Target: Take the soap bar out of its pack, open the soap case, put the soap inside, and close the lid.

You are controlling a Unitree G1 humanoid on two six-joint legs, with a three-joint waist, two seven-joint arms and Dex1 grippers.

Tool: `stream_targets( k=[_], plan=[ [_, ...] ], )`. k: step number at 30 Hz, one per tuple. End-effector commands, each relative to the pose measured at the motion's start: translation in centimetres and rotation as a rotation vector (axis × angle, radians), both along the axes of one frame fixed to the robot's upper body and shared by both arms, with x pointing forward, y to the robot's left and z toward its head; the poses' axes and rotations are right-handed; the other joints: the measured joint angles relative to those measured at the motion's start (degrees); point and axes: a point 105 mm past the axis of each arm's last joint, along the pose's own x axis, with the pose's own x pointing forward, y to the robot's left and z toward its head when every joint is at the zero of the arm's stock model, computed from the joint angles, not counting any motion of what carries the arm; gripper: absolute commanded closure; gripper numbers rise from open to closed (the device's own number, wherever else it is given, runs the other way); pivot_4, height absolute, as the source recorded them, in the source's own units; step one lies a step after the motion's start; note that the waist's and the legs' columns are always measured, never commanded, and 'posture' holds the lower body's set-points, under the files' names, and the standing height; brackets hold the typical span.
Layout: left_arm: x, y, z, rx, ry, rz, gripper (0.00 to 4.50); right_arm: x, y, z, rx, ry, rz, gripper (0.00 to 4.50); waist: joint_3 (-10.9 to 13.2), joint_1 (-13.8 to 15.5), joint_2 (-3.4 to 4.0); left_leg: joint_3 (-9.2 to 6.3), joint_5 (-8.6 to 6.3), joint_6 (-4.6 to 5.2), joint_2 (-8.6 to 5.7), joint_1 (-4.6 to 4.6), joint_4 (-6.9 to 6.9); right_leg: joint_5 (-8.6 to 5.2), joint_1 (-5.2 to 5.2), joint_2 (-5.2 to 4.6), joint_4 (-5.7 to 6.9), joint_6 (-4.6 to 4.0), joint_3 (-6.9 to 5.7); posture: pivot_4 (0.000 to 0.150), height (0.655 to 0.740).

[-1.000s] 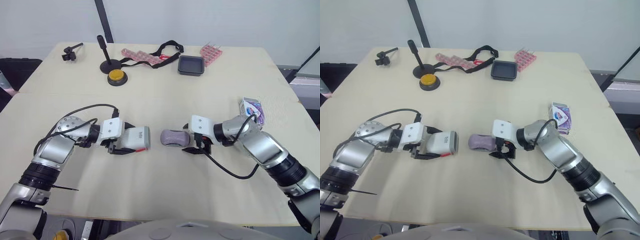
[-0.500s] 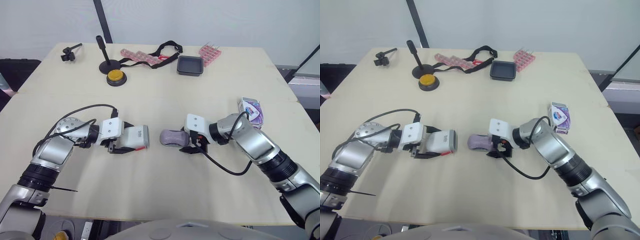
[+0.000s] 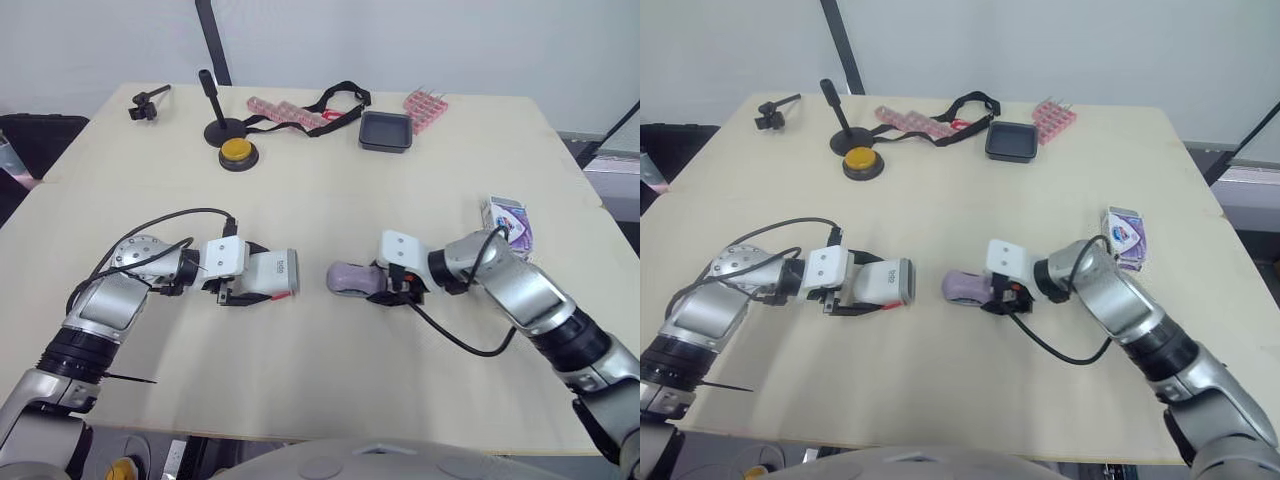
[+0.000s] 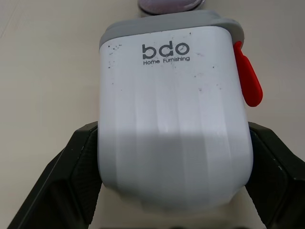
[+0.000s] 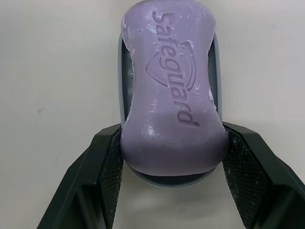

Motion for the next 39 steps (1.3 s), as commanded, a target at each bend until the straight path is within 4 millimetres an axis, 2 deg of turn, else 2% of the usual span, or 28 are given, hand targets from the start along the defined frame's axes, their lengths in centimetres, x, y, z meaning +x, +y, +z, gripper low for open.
stream_targets(
  k=[1,9,16,28,39],
  plan=[
    [-0.1,-1.0,0.6,-0.038,-0.022,-0.034,1.02,-0.4,-1.3,2.2,-0.027,-0.076,-0.011,1.97,0.0,0.1,0.02,0.00,0.00,0.00,0.00,-0.01,-0.03,0.00,-0.01,0.00,-0.02,0.00,0.00,0.150,0.7395],
    [0.1,-3.9,0.3,-0.069,-0.027,-0.109,1.02,-1.0,-1.0,3.9,-0.052,-0.127,-0.012,1.97,0.0,-0.2,0.03,0.01,0.01,-0.01,0.01,0.02,-0.05,0.00,-0.02,0.02,0.03,0.00,0.06,0.150,0.7395],
    [0.4,-6.3,0.1,-0.088,-0.029,-0.165,1.02,-1.2,-0.4,4.1,-0.071,-0.147,0.019,1.97,0.0,0.1,0.03,0.01,0.01,0.00,-0.01,0.01,-0.04,0.00,-0.01,0.01,0.02,0.00,0.07,0.150,0.7395],
    [1.0,-7.8,0.2,-0.091,-0.035,-0.213,1.02,-1.2,0.5,4.3,-0.087,-0.190,0.092,1.97,0.0,0.0,0.03,0.01,0.02,0.01,0.00,0.02,-0.04,0.00,-0.02,0.02,0.07,0.00,0.09,0.150,0.7395],
    [1.4,-9.8,-0.7,-0.110,-0.038,-0.212,1.02,-0.9,1.1,4.1,-0.111,-0.207,0.135,1.97,0.0,0.2,0.03,0.01,0.02,0.02,-0.01,-0.12,-0.02,0.00,-0.01,0.02,0.10,0.00,0.10,0.150,0.7395]
  ],
)
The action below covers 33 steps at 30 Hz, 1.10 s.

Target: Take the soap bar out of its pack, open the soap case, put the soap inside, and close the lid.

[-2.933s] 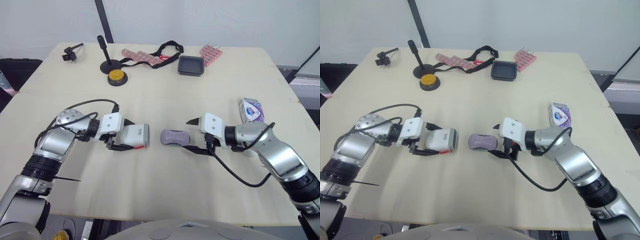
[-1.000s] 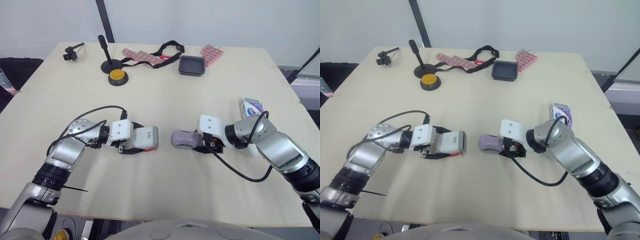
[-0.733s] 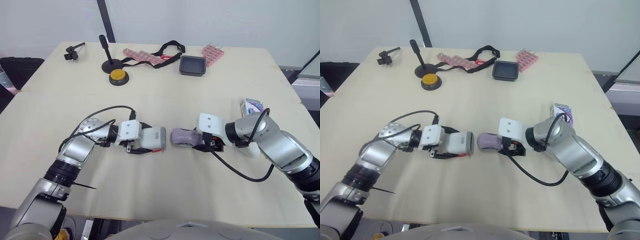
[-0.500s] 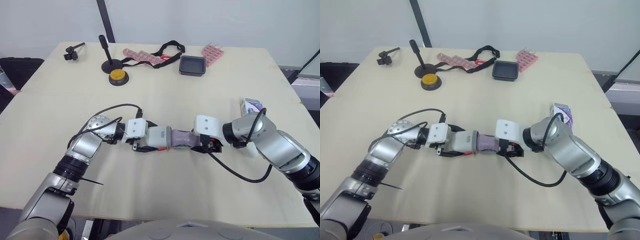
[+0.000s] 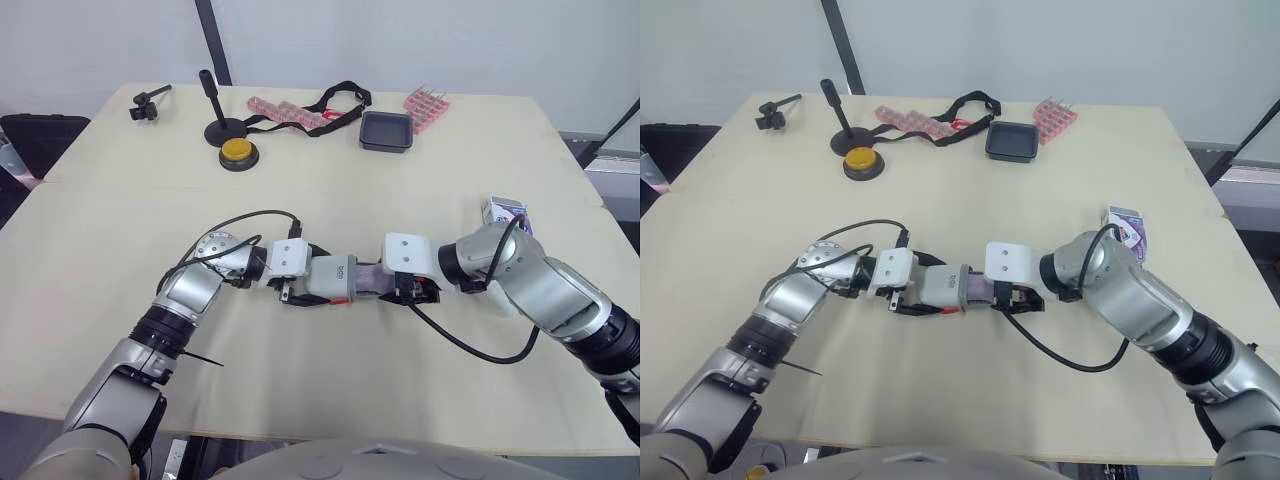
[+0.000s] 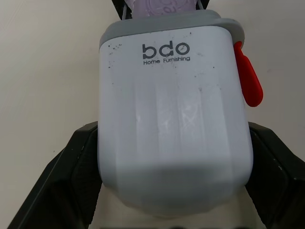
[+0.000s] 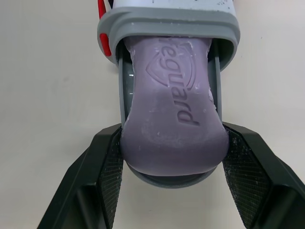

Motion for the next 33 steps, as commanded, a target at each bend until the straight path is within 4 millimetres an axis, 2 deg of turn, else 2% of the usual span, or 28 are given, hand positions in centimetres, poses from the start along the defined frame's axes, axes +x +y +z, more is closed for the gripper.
stream_targets(
  k=[1,5,7,10,13,15,20,25,26,28,33],
  plan=[
    [0.7,-0.6,0.5,-0.002,-0.052,0.005,1.02,0.0,1.1,1.6,0.029,-0.065,0.066,1.97,0.0,0.0,0.00,0.00,0.00,0.00,0.00,-0.01,0.00,0.00,0.00,0.00,0.01,0.00,0.00,0.150,0.7395],
    [0.7,-0.9,0.5,-0.008,-0.063,-0.002,1.02,0.3,1.4,1.8,0.037,-0.087,0.079,1.97,0.0,0.1,0.00,0.00,0.00,0.01,0.00,-0.11,0.04,0.00,0.00,0.00,0.11,0.00,0.01,0.150,0.7395],
    [0.7,-1.1,0.7,-0.021,-0.067,-0.003,1.02,0.4,1.7,2.1,0.057,-0.088,0.076,0.94,0.0,0.0,0.00,0.00,0.00,0.01,0.01,-0.11,0.05,0.00,0.00,0.00,0.20,0.00,0.01,0.150,0.7395],
    [0.8,-1.3,0.9,-0.041,-0.062,0.001,1.02,0.4,1.9,2.8,0.091,-0.093,0.075,0.03,0.0,0.1,0.00,0.00,0.00,0.01,0.00,-0.10,0.07,0.00,0.00,0.00,0.21,0.00,0.02,0.150,0.7395],
    [0.9,-1.3,1.0,-0.049,-0.074,0.011,1.02,0.3,1.7,3.4,0.110,-0.106,0.083,0.03,0.0,0.3,0.00,0.00,0.00,0.02,0.00,-0.10,0.12,0.00,0.00,-0.01,0.19,0.00,0.01,0.150,0.7395],
    [1.0,-1.2,1.0,-0.050,-0.077,0.017,1.02,0.5,0.8,3.3,0.098,-0.117,0.070,0.03,0.0,0.5,0.00,0.00,0.00,0.02,0.00,-0.10,0.13,0.00,-0.01,-0.01,0.20,0.00,0.01,0.150,0.7395],
    [1.1,-0.6,1.1,-0.050,-0.081,0.032,1.02,2.1,-2.7,2.4,0.009,-0.145,-0.032,0.03,0.0,0.8,0.00,0.00,-0.01,0.02,0.00,-0.10,0.16,0.00,-0.01,-0.02,0.11,0.00,0.02,0.150,0.7395],
    [1.1,-0.4,1.3,-0.052,-0.087,0.029,1.02,2.8,-4.0,0.8,-0.038,-0.111,-0.109,0.03,0.0,0.5,0.00,0.00,-0.01,0.02,0.01,-0.12,0.14,0.00,-0.01,0.00,0.12,0.00,0.05,0.150,0.7395],
    [1.1,-0.4,1.4,-0.052,-0.090,0.028,1.02,2.9,-3.9,0.7,-0.038,-0.112,-0.115,0.59,0.0,0.4,0.00,0.00,-0.01,0.02,0.01,-0.12,0.15,0.00,-0.01,0.00,0.13,0.00,0.05,0.150,0.7395],
    [1.0,-0.6,1.9,-0.064,-0.097,0.022,1.02,2.9,-3.3,0.6,-0.011,-0.109,-0.108,1.12,0.0,0.4,0.00,0.00,-0.01,0.02,0.01,-0.12,0.15,0.00,-0.01,0.00,0.14,0.00,0.05,0.150,0.7395],
    [1.0,-0.9,2.7,-0.077,-0.114,0.013,1.02,2.6,-2.1,0.5,0.029,-0.079,-0.081,2.82,0.0,0.6,0.00,0.00,-0.01,0.02,0.01,-0.15,0.16,0.00,-0.02,0.00,0.14,0.00,0.03,0.150,0.7395]
  ],
)
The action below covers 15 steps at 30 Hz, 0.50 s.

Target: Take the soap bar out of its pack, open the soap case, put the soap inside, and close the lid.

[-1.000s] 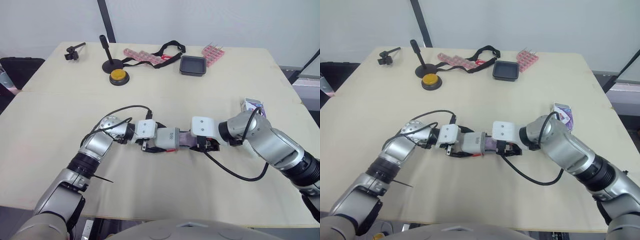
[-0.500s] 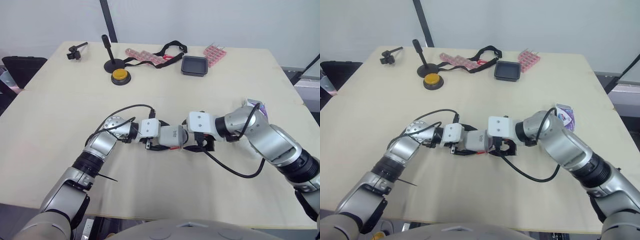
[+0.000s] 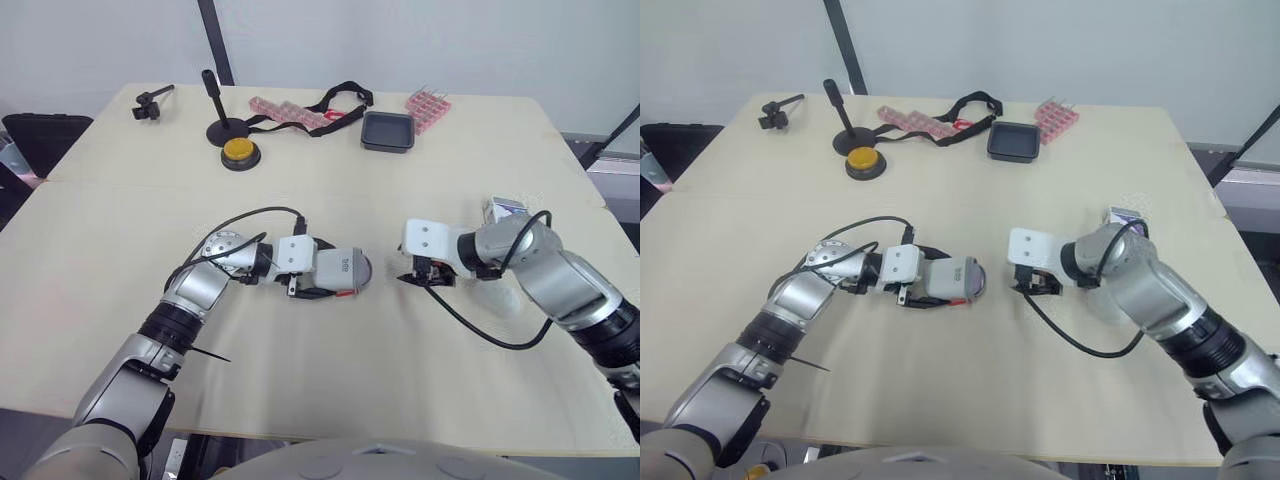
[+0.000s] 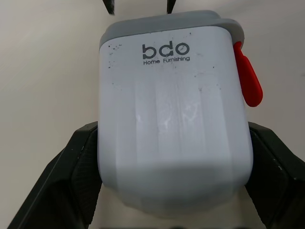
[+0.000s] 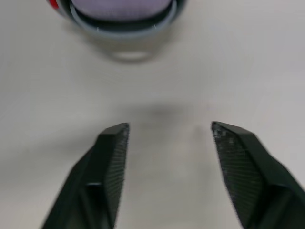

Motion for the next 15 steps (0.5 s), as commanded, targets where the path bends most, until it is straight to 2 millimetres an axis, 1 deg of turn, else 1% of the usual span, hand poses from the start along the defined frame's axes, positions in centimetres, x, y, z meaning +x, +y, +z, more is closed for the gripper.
stream_targets(
  k=[1,5,8,15],
  plan=[
    [0.3,-0.1,2.0,-0.046,-0.061,-0.003,1.02,0.0,0.6,0.9,0.020,-0.026,0.026,3.16,0.0,0.1,0.00,0.00,0.00,0.00,0.00,0.01,0.00,0.00,-0.01,0.00,-0.01,0.00,-0.01,0.150,0.7395],
    [0.6,-0.5,2.4,-0.060,-0.070,0.006,1.02,-0.1,1.4,1.3,0.025,-0.063,0.086,4.46,0.0,0.1,0.00,0.00,0.00,0.00,0.00,0.00,0.01,0.00,-0.01,0.00,0.00,0.00,-0.01,0.150,0.7395],
    [0.7,-0.7,2.5,-0.063,-0.073,0.010,1.02,-0.2,1.9,1.8,0.030,-0.079,0.117,4.46,0.0,0.1,0.00,0.00,0.00,0.00,0.00,0.00,0.01,0.00,-0.01,0.00,0.01,0.00,0.00,0.150,0.7395],
    [0.7,-0.8,2.3,-0.061,-0.068,0.012,1.02,-2.1,3.8,3.4,0.052,-0.083,0.244,4.46,0.0,0.0,0.00,0.00,0.00,0.00,0.00,-0.01,0.01,0.00,-0.01,0.00,0.05,0.00,0.00,0.150,0.7395]
  ],
)
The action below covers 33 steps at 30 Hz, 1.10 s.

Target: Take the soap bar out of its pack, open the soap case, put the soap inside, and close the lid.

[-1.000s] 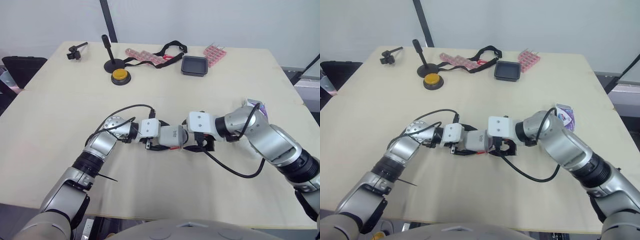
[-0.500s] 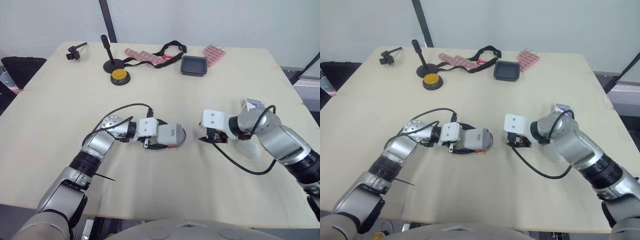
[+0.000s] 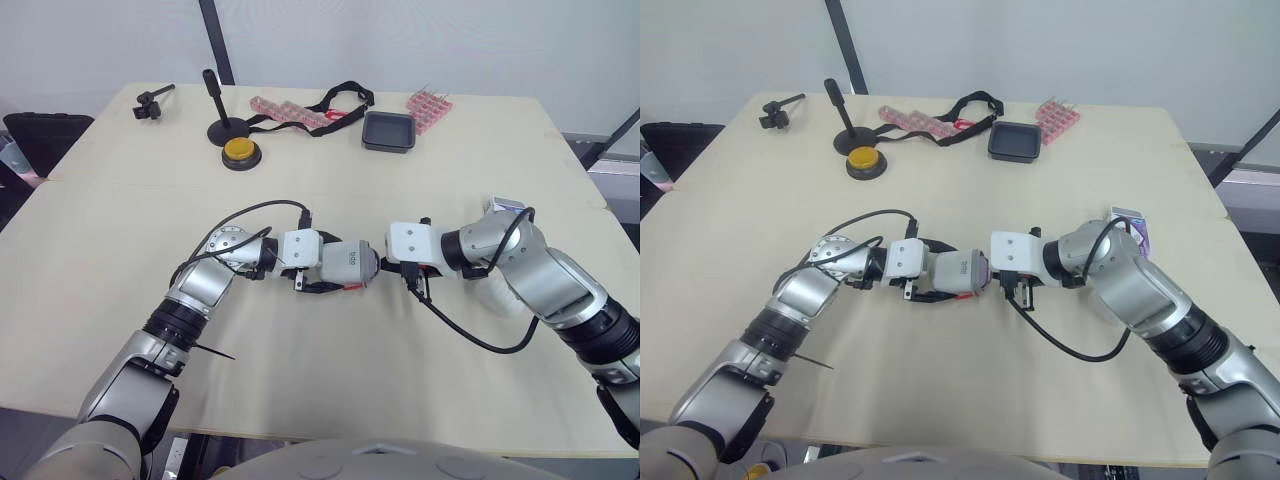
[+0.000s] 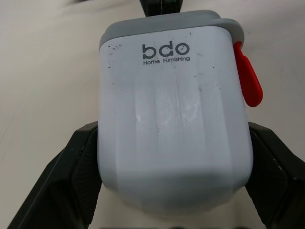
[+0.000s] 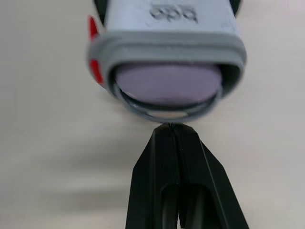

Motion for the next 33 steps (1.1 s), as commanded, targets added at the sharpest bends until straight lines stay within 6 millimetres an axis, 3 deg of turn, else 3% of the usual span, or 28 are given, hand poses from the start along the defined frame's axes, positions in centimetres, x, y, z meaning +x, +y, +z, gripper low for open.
stream_targets(
  k=[1,7,13,16,20,27,33],
  plan=[
    [0.3,-0.2,1.4,-0.035,-0.045,0.006,1.02,-1.2,1.8,2.1,0.030,-0.057,0.103,4.46,0.0,0.0,0.00,0.00,0.00,0.00,0.00,0.00,0.00,0.00,-0.01,0.00,-0.01,0.00,0.00,0.150,0.7395],
    [0.3,-0.5,1.6,-0.050,-0.050,0.006,1.02,-1.4,2.0,1.9,0.021,-0.057,0.112,4.46,0.0,0.0,0.00,0.00,0.00,0.00,0.00,0.01,0.00,0.00,0.00,0.00,-0.01,0.00,0.00,0.150,0.7395],
    [0.0,0.8,2.2,-0.061,-0.078,0.037,1.02,0.9,-1.2,-0.7,-0.112,-0.128,-0.042,4.46,0.0,0.1,0.00,0.00,0.00,0.00,0.00,0.00,0.00,0.00,0.00,-0.01,-0.01,0.00,-0.02,0.150,0.7395],
    [-0.4,1.7,3.2,-0.111,-0.065,0.081,1.02,2.2,-1.3,0.5,-0.006,-0.156,-0.157,3.69,0.0,-0.5,0.01,0.00,0.00,-0.02,0.01,-0.01,-0.02,0.00,-0.01,0.01,-0.07,0.00,0.01,0.150,0.7395],
    [-0.7,3.3,2.8,-0.102,-0.039,0.125,1.02,2.2,-2.4,1.6,0.086,-0.109,-0.234,2.33,0.0,-0.7,0.04,0.00,0.00,-0.03,0.01,-0.01,-0.04,0.00,-0.03,0.01,-0.07,0.00,0.01,0.150,0.7395],
    [-1.2,5.3,2.1,-0.101,0.018,0.177,1.02,-0.5,-3.4,3.3,0.316,0.098,-0.268,0.08,0.0,-0.5,0.05,-0.01,-0.01,-0.02,0.01,0.05,-0.04,0.00,-0.06,0.00,-0.16,0.00,-0.03,0.150,0.7395],
    [-1.2,5.9,1.8,-0.096,0.031,0.188,1.02,-1.4,-3.7,4.1,0.460,0.235,-0.314,0.01,0.0,-0.6,0.05,0.00,-0.01,-0.02,0.01,0.06,-0.04,0.00,-0.06,0.00,-0.14,0.00,-0.01,0.150,0.7395]
  ],
)
